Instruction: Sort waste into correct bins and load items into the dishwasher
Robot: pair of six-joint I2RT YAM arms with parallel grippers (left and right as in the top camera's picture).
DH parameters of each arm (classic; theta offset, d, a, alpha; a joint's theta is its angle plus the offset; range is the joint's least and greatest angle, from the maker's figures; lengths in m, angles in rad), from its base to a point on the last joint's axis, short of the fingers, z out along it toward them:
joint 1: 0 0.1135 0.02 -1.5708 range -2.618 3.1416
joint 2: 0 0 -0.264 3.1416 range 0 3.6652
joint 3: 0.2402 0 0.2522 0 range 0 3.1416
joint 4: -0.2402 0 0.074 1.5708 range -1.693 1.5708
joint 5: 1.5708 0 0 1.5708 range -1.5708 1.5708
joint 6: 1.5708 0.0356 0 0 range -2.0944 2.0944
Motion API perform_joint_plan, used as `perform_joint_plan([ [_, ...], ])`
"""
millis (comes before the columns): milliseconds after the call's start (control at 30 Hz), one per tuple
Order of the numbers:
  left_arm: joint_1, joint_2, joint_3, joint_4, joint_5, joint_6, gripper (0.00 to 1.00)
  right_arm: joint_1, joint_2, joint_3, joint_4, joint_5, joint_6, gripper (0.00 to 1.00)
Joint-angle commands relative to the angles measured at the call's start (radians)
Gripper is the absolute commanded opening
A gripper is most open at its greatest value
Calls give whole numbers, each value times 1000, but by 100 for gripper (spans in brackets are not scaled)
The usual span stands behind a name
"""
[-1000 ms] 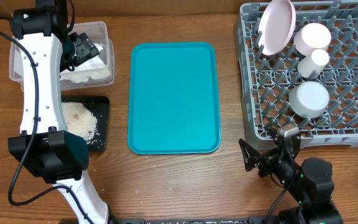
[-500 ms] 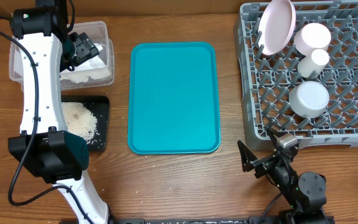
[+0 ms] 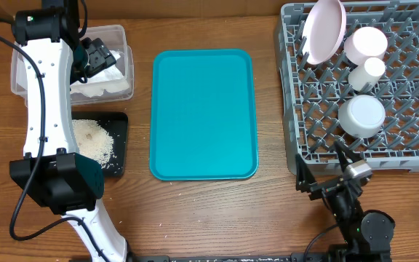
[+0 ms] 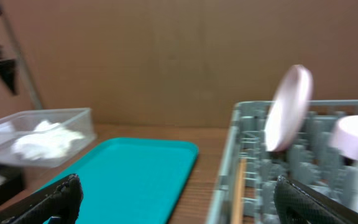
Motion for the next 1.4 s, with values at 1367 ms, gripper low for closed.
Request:
perform_joint_plan([
  [1367,-2,-4,12,-2,0,-2,100,-83,-12,-11,-119,221,0,100],
])
